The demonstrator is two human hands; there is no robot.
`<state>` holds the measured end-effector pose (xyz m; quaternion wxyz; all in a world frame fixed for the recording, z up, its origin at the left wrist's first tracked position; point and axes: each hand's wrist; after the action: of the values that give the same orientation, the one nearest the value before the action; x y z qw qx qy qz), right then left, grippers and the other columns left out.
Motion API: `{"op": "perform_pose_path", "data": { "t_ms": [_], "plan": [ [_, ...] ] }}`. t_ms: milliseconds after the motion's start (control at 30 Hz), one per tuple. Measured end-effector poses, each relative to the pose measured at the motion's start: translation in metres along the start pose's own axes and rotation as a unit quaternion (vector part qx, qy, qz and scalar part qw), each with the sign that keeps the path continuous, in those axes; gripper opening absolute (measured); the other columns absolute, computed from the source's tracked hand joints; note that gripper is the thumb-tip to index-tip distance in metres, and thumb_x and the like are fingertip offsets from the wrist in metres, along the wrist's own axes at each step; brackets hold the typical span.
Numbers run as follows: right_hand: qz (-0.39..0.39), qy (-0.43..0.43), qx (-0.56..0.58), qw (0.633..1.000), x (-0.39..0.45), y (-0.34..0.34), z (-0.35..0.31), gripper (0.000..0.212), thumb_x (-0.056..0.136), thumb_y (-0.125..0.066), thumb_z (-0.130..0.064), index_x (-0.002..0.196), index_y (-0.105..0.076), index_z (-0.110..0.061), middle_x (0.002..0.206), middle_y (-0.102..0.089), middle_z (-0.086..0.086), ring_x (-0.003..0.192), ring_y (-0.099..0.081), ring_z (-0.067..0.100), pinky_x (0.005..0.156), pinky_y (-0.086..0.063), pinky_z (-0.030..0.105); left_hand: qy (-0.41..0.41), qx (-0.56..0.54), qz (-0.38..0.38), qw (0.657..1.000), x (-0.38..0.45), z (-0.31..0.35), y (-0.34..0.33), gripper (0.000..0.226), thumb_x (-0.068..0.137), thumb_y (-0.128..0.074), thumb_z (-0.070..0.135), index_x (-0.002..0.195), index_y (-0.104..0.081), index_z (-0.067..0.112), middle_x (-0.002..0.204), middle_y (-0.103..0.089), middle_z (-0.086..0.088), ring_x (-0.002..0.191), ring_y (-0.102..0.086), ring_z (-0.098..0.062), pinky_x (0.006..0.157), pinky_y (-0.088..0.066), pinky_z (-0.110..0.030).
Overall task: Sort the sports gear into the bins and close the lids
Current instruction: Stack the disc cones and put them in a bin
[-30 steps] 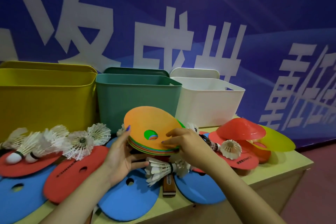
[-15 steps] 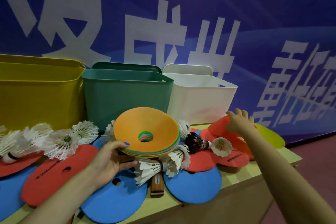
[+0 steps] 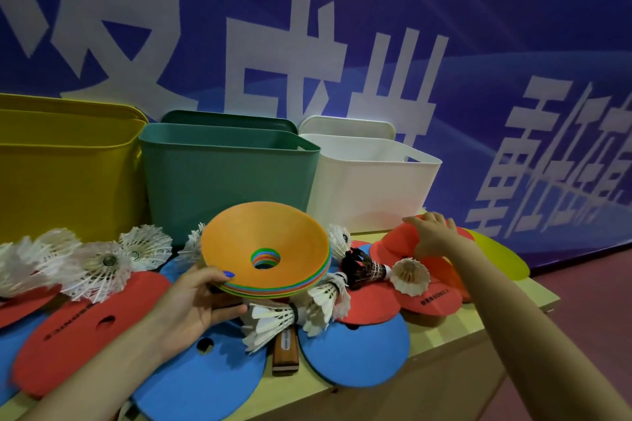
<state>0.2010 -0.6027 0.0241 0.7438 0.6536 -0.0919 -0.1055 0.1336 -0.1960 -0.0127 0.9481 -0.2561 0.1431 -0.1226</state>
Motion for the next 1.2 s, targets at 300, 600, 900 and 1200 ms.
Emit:
{"op": "perform_pose_path", "data": {
  "t_ms": [300, 600, 900, 1200],
  "plan": [
    [0.078, 0.023, 0.066, 0.994, -0.011, 0.042, -0.022, 0.097, 0.066, -0.079, -0.045, 0.145, -0.026, -0.032, 0.141, -0.035, 0.012, 0.134, -0.025, 0.033, 0.112, -0.019, 0.049, -0.001, -0.001, -0.003, 1.000, -0.003, 0.001, -0.001, 0.013, 0.088, -0.045, -0.004, 0.090, -0.049, 0.008, 0.087, -0.056, -0.016, 0.050, -0.066, -0.024, 0.045, -0.057, -0.034],
    [0.102, 0.203, 0.594, 0.771, -0.082, 0.107, -0.073, 0.061, 0.068, -0.069, -0.059, 0.123, -0.050, -0.042, 0.121, -0.056, -0.002, 0.112, -0.055, 0.019, 0.093, -0.046, 0.042, 0.002, -0.002, -0.026, 1.000, -0.003, 0.003, 0.002, 0.019, 0.084, -0.049, -0.003, 0.100, -0.052, 0.008, 0.089, -0.061, -0.019, 0.055, -0.067, -0.029, 0.044, -0.057, -0.033],
    [-0.137, 0.027, 0.798, 0.587, -0.078, 0.074, -0.153, 0.025, 0.094, -0.049, -0.032, 0.101, -0.063, -0.012, 0.067, -0.067, 0.001, 0.058, -0.063, 0.011, 0.055, -0.054, 0.022, -0.011, -0.016, -0.022, 1.000, -0.005, 0.003, 0.001, 0.036, 0.072, -0.062, 0.015, 0.108, -0.056, 0.011, 0.087, -0.064, -0.012, 0.062, -0.068, -0.028, 0.042, -0.055, -0.033],
    [-0.013, 0.058, 0.513, 0.856, -0.075, 0.047, -0.156, 0.043, 0.092, -0.047, 0.001, 0.133, -0.046, -0.014, 0.080, -0.054, 0.006, 0.061, -0.050, 0.012, 0.049, -0.043, 0.020, -0.013, 0.001, -0.006, 1.000, -0.003, -0.001, 0.003, 0.047, 0.082, -0.061, 0.020, 0.127, -0.049, 0.012, 0.102, -0.061, -0.014, 0.069, -0.069, -0.029, 0.046, -0.057, -0.034]
  ]
}}
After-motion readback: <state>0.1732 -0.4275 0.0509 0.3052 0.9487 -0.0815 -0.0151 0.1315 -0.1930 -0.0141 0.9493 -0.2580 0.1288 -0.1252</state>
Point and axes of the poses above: each hand's wrist, its own x-axis towards the middle knuckle, its own y-axis out of the back of the hand, z = x × y
